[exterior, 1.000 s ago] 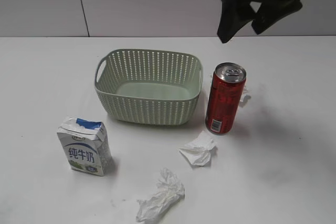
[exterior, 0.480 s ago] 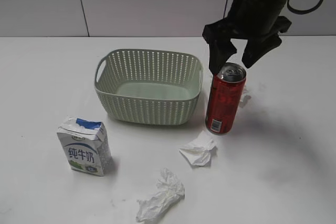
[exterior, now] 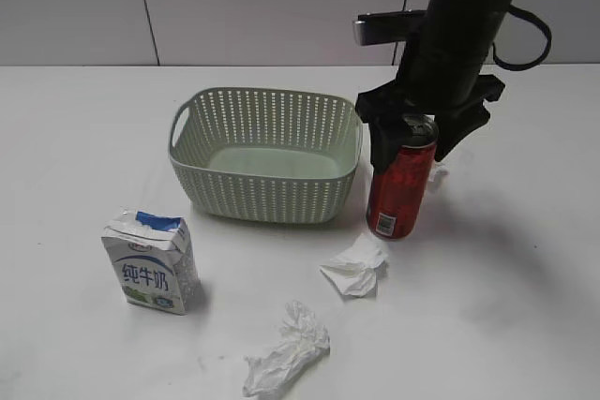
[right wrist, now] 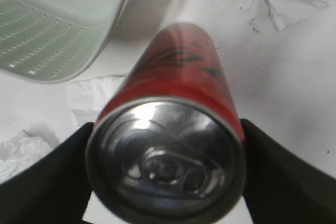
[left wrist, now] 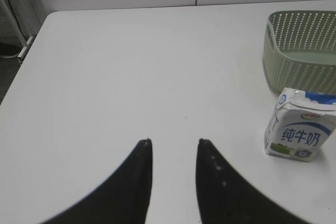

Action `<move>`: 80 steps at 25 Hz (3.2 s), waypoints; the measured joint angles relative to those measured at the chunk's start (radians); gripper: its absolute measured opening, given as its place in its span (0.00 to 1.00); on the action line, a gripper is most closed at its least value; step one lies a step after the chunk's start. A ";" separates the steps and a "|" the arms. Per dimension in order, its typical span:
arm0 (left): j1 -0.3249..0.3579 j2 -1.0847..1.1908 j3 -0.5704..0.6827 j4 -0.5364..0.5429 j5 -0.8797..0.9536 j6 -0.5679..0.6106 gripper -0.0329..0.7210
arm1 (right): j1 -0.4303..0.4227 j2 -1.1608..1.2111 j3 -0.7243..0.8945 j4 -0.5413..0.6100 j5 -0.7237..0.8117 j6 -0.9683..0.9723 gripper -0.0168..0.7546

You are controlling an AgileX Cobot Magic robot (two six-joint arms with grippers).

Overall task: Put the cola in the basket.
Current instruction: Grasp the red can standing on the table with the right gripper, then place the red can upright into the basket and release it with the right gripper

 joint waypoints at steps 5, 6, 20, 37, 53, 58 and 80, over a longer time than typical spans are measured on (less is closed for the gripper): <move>0.000 0.000 0.000 0.000 0.000 0.000 0.35 | 0.000 0.006 0.001 0.002 -0.056 0.000 0.78; 0.000 0.000 0.000 0.000 0.000 0.000 0.35 | 0.000 0.006 0.001 0.002 -0.059 0.000 0.78; 0.000 0.000 0.000 0.000 0.000 0.000 0.35 | 0.000 0.044 0.001 0.003 -0.064 0.003 0.78; 0.000 0.000 0.000 0.000 0.000 0.000 0.35 | 0.000 0.059 -0.086 -0.162 0.059 -0.013 0.70; 0.000 0.000 0.000 0.000 0.000 0.000 0.35 | 0.002 -0.007 -0.445 -0.125 0.071 -0.074 0.70; 0.000 0.000 0.000 0.000 0.000 0.000 0.35 | 0.047 -0.006 -0.521 -0.148 0.074 -0.113 0.70; 0.000 0.000 0.000 0.000 0.000 0.000 0.36 | 0.269 0.301 -0.549 -0.103 0.073 -0.405 0.70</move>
